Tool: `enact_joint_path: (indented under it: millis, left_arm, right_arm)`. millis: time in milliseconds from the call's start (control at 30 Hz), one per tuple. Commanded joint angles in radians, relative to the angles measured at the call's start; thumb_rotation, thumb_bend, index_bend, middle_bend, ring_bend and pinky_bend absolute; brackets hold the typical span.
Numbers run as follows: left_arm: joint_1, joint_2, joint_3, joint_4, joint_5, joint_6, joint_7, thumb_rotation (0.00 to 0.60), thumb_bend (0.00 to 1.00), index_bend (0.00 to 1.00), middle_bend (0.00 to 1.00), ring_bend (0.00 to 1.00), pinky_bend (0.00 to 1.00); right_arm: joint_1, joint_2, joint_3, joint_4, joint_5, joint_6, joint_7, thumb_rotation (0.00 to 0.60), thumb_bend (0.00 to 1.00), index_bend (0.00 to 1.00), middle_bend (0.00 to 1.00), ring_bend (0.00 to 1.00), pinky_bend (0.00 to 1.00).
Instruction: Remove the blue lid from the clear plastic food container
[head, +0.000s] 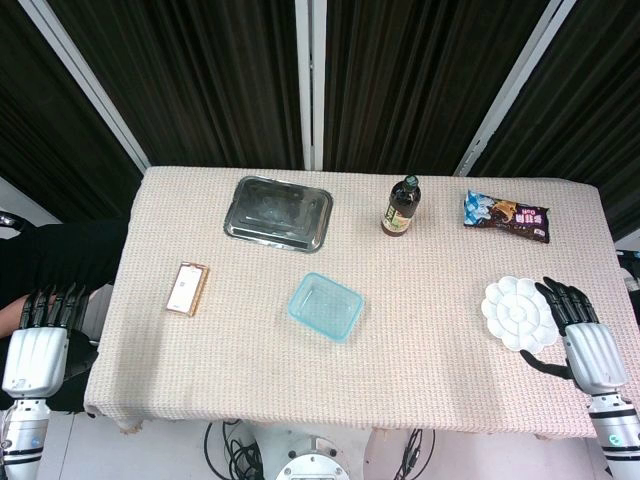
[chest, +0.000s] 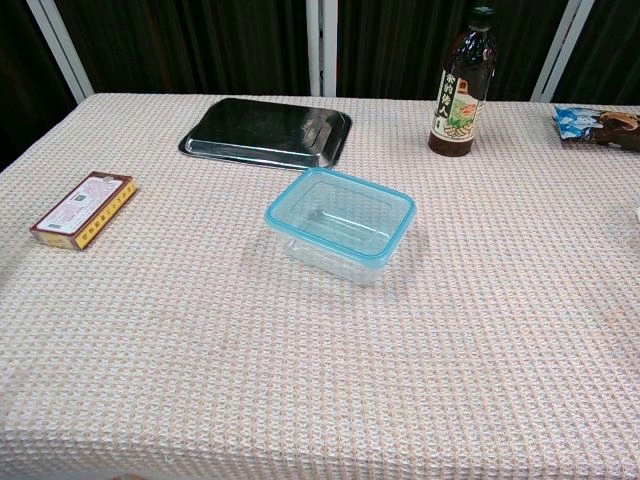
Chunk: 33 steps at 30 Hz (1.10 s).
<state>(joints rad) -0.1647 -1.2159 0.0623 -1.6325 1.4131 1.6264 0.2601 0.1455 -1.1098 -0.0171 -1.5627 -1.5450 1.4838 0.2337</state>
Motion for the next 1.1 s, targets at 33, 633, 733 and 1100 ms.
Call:
enact_joint_path:
  millis: [33,633,733,1100]
  left_arm:
    - [0.001,0.0,-0.012,-0.005,-0.007,-0.02,0.006,0.6,0.0,0.08,0.07,0.0,0.0]
    - [-0.199,0.039,-0.094,-0.114,0.146,-0.285,0.065,0.6,0.0,0.08,0.07,0.0,0.0]
    - [-0.316,0.036,-0.135,-0.16,0.14,-0.447,0.071,0.6,0.0,0.06,0.07,0.0,0.0]
    - [-0.693,-0.132,-0.265,-0.088,-0.185,-0.94,0.246,0.6,0.0,0.0,0.0,0.0,0.0]
  right_arm:
    - [0.01,-0.005,0.01,-0.003,0.002,-0.016,-0.011,0.6,0.07,0.0,0.02,0.0,0.0]
    - [0.021,-0.007,0.056,0.014,-0.089,0.055,0.001,0.6,0.1,0.0,0.02,0.0,0.0]
    - [0.038,-0.005,0.063,0.001,-0.134,0.071,-0.013,0.6,0.11,0.0,0.02,0.0,0.0]
    - [0.062,-0.012,0.057,-0.03,-0.208,0.08,-0.05,0.6,0.12,0.0,0.02,0.0,0.0]
